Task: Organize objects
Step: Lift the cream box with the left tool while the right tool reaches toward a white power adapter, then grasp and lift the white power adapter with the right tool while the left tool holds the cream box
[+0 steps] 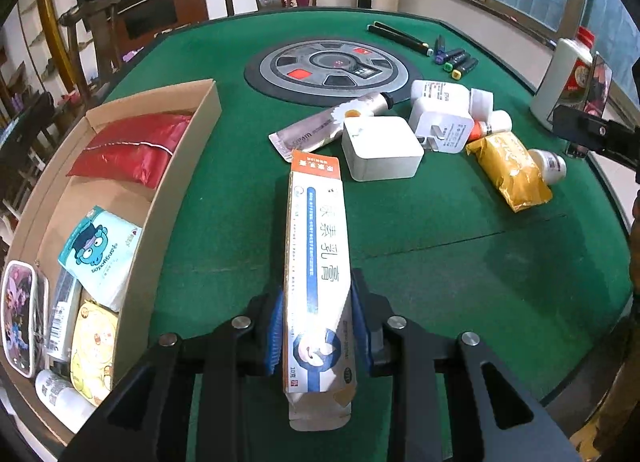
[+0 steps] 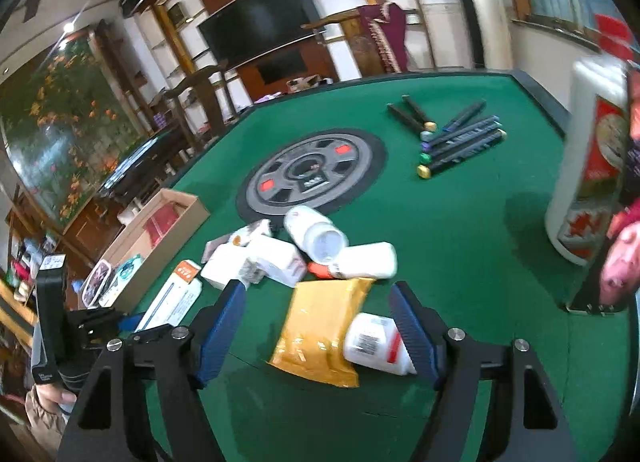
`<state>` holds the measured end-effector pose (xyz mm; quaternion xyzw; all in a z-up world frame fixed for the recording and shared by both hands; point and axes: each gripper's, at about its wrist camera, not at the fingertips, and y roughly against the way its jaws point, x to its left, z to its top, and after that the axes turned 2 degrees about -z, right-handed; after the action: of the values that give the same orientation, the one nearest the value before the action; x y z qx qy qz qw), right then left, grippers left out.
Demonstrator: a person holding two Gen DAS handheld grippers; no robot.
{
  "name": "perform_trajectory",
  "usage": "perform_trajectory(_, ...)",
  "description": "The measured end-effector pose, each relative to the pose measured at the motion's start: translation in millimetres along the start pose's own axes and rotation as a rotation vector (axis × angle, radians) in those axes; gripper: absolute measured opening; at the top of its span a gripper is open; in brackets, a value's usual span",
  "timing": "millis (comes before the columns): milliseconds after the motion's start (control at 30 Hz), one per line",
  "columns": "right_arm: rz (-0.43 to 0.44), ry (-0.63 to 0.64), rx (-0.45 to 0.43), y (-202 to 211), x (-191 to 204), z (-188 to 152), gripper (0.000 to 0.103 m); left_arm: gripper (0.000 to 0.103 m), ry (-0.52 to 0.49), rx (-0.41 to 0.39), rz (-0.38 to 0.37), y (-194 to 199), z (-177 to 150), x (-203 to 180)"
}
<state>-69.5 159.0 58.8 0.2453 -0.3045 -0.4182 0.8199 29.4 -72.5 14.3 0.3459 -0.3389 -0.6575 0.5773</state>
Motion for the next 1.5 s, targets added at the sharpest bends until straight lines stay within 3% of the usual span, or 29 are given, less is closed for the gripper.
perform_trajectory(167, 0.076, 0.245, 0.074, -22.8, 50.7, 5.7, 0.078, 0.028, 0.047, 0.007, -0.046, 1.9, 0.0, 9.8)
perform_trajectory(267, 0.091, 0.377, 0.124, -40.0, 74.4, 9.7, 0.075, 0.028, 0.037, 0.007, -0.048, 2.7, -2.2, 9.8)
perform_trajectory(333, 0.124, 0.411, 0.164, -52.9, 80.4, 14.7, 0.066, 0.028, 0.030, 0.007, -0.050, 3.1, -3.2, 9.5)
perform_trajectory(400, 0.124, 0.420, 0.174, -62.6, 79.5, 21.4, 0.061, 0.028, 0.031, 0.008, -0.056, 3.3, -3.1, 10.9)
perform_trajectory(567, 0.125, 0.351, 0.154, -77.8, 61.9, 39.4, 0.058, 0.028, 0.028, 0.002, -0.060, 2.4, -3.9, 11.2)
perform_trajectory(767, 0.107, 0.330, 0.239, -99.4, 38.2, 32.1, 0.055, 0.028, 0.033, 0.003, -0.073, 2.3, -2.8, 12.9)
perform_trajectory(1100, 0.146, 0.412, 0.255, -86.5, 42.3, 22.6, 0.055, 0.028, 0.030, 0.004, -0.078, 1.7, -2.5, 13.4)
perform_trajectory(1367, 0.019, 0.531, 0.205, -89.3, 55.5, 14.1, 0.054, 0.028, 0.029, 0.007, -0.075, 1.6, -2.3, 13.5)
perform_trajectory(1433, 0.008, 0.571, 0.187, -91.9, 62.9, 10.1, 0.042, 0.028, 0.028, 0.009, -0.072, 1.6, -2.3, 13.3)
perform_trajectory(1500, -0.019, 0.585, 0.169, -94.4, 66.0, 8.3, 0.036, 0.028, 0.028, 0.009, -0.069, 1.8, -2.2, 12.8)
